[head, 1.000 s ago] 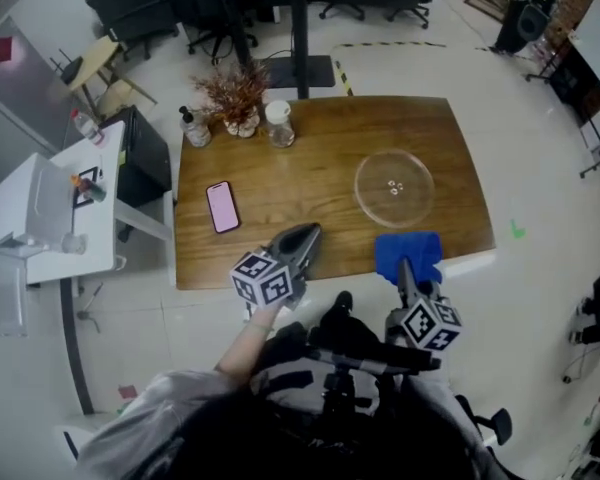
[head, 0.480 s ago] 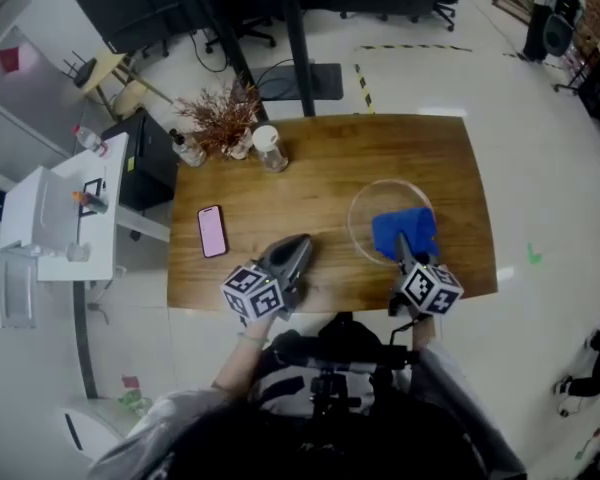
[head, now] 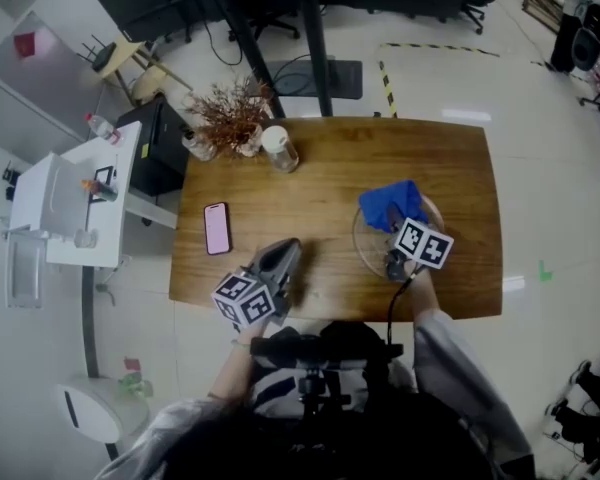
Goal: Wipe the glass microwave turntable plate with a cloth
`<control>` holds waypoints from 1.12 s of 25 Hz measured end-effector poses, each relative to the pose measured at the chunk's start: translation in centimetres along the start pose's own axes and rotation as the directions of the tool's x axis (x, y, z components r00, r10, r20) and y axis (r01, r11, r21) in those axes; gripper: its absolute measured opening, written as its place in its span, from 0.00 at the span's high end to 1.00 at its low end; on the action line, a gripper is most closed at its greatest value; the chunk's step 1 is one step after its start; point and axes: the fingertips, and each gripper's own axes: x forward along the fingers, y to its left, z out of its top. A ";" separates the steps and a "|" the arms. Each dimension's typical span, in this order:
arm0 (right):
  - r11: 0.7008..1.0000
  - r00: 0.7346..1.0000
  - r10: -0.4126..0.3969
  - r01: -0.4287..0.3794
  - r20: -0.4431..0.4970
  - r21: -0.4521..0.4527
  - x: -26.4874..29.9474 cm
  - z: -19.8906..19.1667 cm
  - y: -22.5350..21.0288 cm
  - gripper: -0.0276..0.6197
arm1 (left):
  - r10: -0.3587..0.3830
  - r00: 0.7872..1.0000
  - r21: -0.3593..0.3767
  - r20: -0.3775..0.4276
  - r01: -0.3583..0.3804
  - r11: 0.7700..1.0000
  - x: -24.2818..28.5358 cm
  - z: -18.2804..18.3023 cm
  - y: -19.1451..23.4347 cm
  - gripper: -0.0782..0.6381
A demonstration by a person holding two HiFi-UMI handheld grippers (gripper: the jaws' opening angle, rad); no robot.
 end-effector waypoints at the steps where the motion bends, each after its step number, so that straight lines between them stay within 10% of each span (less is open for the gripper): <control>1: 1.000 1.000 -0.018 0.018 -0.003 0.006 -0.2 0.2 -1.1 0.84 | -0.002 1.000 -0.002 0.001 0.002 1.000 0.2 0.0 0.0 0.89; 16: 0.971 0.972 -0.230 0.226 0.043 0.083 -10.5 1.1 -13.4 0.84 | -0.097 0.993 -0.029 -0.066 0.096 0.995 5.3 -1.9 -2.0 0.89; 23: 0.975 0.990 -0.019 -0.013 0.143 0.220 -8.9 2.3 -5.1 0.84 | -0.113 0.990 -0.027 -0.081 0.111 0.993 6.0 -2.6 -2.7 0.89; 28: 0.962 0.988 0.145 -0.152 0.049 0.227 -3.9 -1.2 2.9 0.84 | -0.104 0.993 -0.026 -0.064 0.102 0.994 6.0 -2.1 -2.6 0.89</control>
